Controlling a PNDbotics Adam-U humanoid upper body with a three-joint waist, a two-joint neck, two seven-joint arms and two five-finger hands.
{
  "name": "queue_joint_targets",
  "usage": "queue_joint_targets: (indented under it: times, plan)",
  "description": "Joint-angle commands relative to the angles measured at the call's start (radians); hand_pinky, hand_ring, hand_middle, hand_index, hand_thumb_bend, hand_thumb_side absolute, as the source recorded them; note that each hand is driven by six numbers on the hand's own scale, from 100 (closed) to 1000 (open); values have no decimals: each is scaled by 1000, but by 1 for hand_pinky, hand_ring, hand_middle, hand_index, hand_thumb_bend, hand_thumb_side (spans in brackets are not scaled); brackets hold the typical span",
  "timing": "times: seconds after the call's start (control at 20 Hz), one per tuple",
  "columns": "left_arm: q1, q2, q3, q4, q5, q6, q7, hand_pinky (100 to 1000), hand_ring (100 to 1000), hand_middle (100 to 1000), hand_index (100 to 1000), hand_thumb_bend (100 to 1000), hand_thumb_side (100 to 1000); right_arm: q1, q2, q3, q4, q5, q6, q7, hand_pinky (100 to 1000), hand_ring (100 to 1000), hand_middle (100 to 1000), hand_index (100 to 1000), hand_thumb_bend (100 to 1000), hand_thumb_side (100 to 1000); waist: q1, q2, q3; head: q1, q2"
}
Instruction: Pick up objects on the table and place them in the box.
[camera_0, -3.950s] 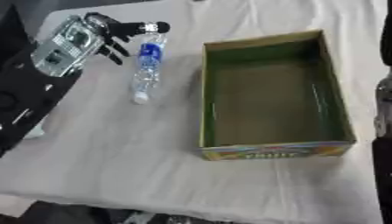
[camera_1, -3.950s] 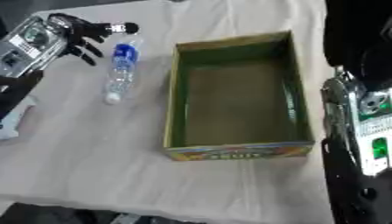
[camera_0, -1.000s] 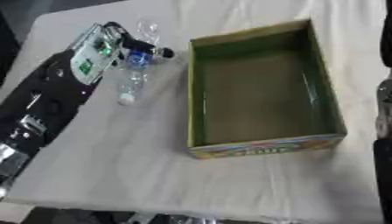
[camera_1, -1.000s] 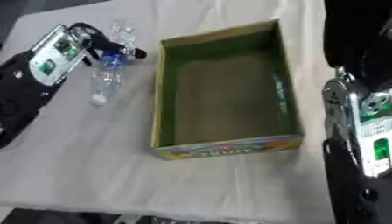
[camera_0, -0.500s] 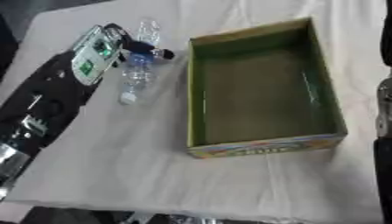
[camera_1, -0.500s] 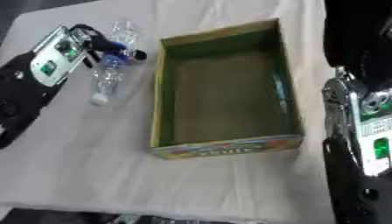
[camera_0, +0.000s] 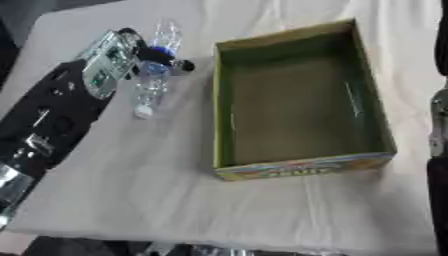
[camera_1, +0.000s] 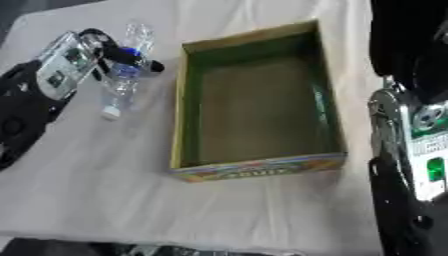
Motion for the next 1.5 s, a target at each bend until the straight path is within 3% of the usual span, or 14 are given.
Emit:
queue_joint_targets:
  times: [0.05,0.25,0.65,0.95,1.15,1.5]
  plan:
    - [-16,15,21,-5,-26,12,-15,473,537,738,805,893,540,-14,-10,-4,-23,-6,1,1,793,981,914,943,100,1000,-6,-16,1,-8,-3]
    - [-17,13,25,-1,-49,14,-15,370,483,691,763,858,520,-13,-10,-5,-24,-7,2,1,792,981,914,943,100,1000,-5,-16,0,-9,-3]
    - [-18,7,32,4,-86,18,-11,314,449,657,728,801,493,-11,-10,-7,-25,-7,4,2,791,982,913,943,100,1000,-3,-12,2,-11,-3]
    - [-25,-13,57,26,-64,18,-21,417,558,746,818,858,541,-12,-10,-7,-28,-8,5,1,791,981,913,943,100,1000,-3,-12,2,-12,-3]
    - [-49,-52,101,72,-6,27,-1,471,605,774,831,907,511,-12,-8,-7,-27,-9,5,1,791,981,913,943,100,1000,-7,-12,0,-11,-3]
    - [-83,-101,162,142,133,38,135,445,619,767,826,889,444,-14,-6,-5,-25,-12,4,6,790,981,913,943,100,1000,-10,-9,-3,-9,-3]
